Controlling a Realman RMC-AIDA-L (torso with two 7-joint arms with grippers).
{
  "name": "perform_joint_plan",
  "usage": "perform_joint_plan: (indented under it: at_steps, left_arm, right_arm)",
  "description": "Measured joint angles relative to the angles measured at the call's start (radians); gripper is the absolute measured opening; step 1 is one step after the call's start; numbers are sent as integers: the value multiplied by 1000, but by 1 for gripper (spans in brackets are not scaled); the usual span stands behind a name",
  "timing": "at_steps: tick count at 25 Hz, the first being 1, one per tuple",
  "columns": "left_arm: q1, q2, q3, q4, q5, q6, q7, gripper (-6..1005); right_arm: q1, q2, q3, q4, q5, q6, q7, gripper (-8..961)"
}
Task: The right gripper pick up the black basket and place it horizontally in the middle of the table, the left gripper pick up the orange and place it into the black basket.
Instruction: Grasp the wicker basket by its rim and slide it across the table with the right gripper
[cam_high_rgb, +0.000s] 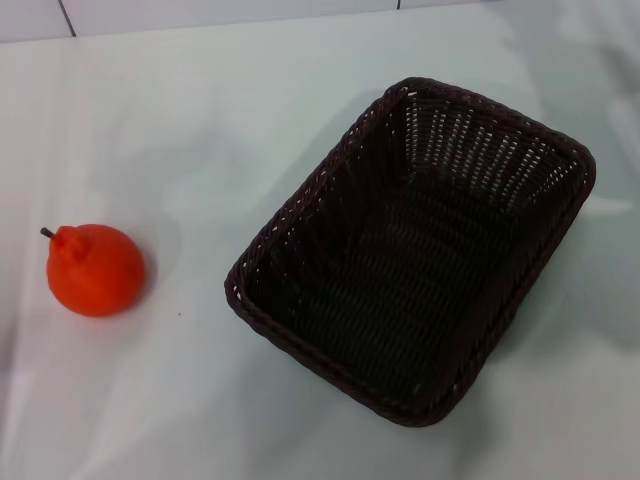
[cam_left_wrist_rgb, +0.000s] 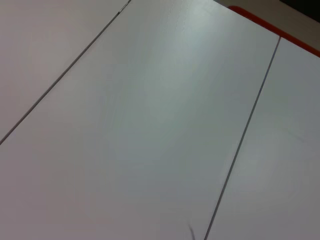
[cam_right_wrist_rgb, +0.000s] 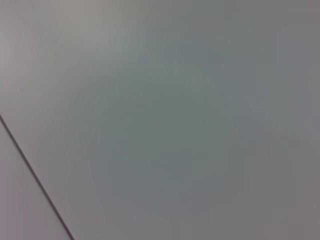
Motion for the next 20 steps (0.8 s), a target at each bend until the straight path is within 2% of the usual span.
perform_joint_plan:
  at_steps: [8,13,14,17,20]
  left_arm:
    - [-1,0,2,0,0,-1,0,900]
    - [-1,0,3,0,0,-1,0,900]
    - [-1,0,3,0,0,-2,0,900]
    - [-2,0,3,-1,0,-2,1,900]
    - [-4,0,3,-8,0,-1,4,900]
  right_arm:
    - [-3,-7,-58,-11,0,-4,1,924]
    - [-18,-16,-208,-100,-43,-26,72,925]
    - [-22,-23,-238,-129,-76,-37,117,925]
    - [-33,-67,-340,-254,-257,-53,331,925]
    - [-33,-138,-424,-401,-508,-9,596,925]
